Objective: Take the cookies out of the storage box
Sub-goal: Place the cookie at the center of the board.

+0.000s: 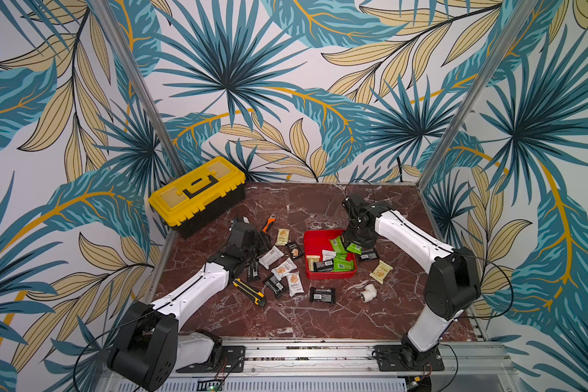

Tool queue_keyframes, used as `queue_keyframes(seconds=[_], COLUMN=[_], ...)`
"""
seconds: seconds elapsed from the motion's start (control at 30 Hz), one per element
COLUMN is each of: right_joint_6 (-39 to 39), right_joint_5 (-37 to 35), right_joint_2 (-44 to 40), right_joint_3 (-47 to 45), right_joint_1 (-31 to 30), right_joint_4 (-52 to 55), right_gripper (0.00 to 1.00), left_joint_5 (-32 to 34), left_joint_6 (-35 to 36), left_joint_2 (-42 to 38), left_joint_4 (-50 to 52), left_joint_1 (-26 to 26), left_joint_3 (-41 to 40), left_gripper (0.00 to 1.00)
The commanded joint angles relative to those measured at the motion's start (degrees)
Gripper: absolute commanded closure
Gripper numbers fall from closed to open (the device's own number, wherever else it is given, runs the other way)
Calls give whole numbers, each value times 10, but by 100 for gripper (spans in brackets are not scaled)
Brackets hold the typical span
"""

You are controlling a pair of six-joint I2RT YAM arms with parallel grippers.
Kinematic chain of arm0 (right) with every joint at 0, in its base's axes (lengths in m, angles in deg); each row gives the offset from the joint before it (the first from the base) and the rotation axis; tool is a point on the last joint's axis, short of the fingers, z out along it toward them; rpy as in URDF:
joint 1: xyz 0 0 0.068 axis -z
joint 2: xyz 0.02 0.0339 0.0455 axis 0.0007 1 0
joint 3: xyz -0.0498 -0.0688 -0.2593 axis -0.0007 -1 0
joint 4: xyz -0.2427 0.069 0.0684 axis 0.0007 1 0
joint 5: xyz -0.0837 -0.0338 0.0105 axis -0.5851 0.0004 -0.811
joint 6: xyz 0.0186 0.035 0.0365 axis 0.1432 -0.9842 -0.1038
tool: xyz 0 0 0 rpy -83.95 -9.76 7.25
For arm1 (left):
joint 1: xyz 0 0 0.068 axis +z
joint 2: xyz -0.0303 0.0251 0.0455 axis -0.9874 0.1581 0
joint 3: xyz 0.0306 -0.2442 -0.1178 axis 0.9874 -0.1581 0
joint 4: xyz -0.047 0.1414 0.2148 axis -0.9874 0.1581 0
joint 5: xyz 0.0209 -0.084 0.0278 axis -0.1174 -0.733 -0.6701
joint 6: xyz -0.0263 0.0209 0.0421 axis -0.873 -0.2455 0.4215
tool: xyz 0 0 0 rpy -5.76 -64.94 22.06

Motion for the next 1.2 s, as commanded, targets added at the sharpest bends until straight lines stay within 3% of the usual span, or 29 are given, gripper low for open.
queue_keyframes(seconds=[0.0, 0.2, 0.43, 0.67, 0.93, 1.17], right_joint_6=[50, 200, 334, 374, 410, 403], right_joint_5=[-18, -81, -109, -143, -107, -68], right_joint_2=[3, 70, 133, 184, 222, 236], right_joint_3=[-9, 44, 87, 110, 133, 134], right_joint_1=[31, 72, 100, 125, 154, 160], right_joint_4=[8, 8, 8, -6, -32, -42], right_gripper=[64, 63, 63, 60, 59, 46], left_joint_5=[-65, -77, -85, -79, -81, -99], left_joint_6=[62, 187, 271, 313, 328, 343], left_joint_2=[18, 53, 89, 151, 223, 285], left_joint_4=[-11, 51, 83, 123, 147, 194], left_joint_1=[-2, -55, -110, -158, -202, -214], left_joint_3=[43, 105, 147, 200, 260, 326], left_gripper=[40, 40, 40, 40, 41, 42])
